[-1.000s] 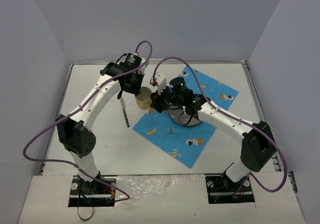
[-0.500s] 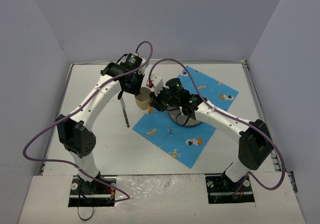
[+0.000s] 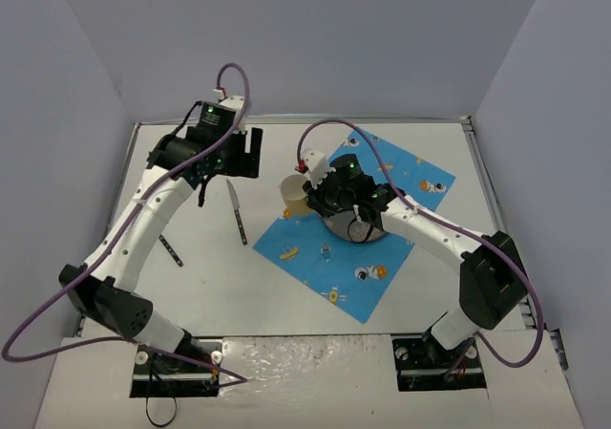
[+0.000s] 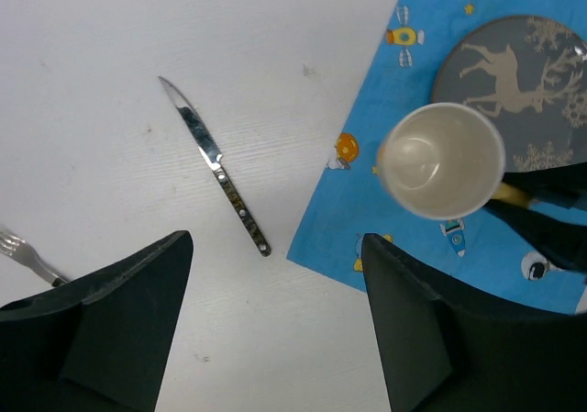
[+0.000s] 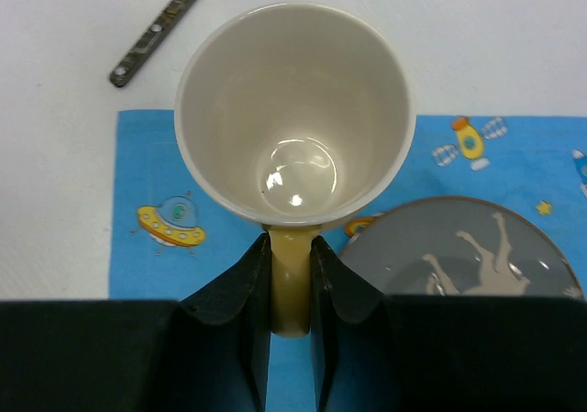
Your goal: Set the dinner table for one person
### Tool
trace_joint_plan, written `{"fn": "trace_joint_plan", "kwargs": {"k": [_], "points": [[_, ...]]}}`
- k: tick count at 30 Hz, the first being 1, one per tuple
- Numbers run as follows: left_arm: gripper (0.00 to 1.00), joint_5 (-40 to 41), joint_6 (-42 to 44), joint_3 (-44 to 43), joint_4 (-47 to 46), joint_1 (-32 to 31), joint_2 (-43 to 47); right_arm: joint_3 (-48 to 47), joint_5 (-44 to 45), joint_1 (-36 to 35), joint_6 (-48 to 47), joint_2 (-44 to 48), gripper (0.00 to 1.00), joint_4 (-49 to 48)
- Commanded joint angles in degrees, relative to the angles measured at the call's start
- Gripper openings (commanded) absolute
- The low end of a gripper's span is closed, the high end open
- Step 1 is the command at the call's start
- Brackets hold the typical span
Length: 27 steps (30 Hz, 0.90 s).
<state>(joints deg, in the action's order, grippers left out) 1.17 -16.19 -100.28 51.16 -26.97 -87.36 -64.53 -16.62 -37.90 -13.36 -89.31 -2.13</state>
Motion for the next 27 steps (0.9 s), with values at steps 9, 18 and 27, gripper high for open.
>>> {"fn": "trace_joint_plan", "kwargs": {"k": [9, 18, 27], "points": [[0.97, 1.91, -0.45, 28.61, -18.61, 14.93, 21.77, -6.56, -12.34, 21.2, -5.34, -0.64, 0.0, -16.04], [0.97, 4.27, 0.47, 40.09, -27.71, 19.06, 23.96, -18.59, -16.67, 30.09, -10.46, -13.6, 0.0, -17.13], [0.97, 7.95, 2.36, 42.15, -28.55, 20.26, 23.0, -30.89, -19.62, 34.7, -10.62, -26.82, 0.0, -19.91]]}}
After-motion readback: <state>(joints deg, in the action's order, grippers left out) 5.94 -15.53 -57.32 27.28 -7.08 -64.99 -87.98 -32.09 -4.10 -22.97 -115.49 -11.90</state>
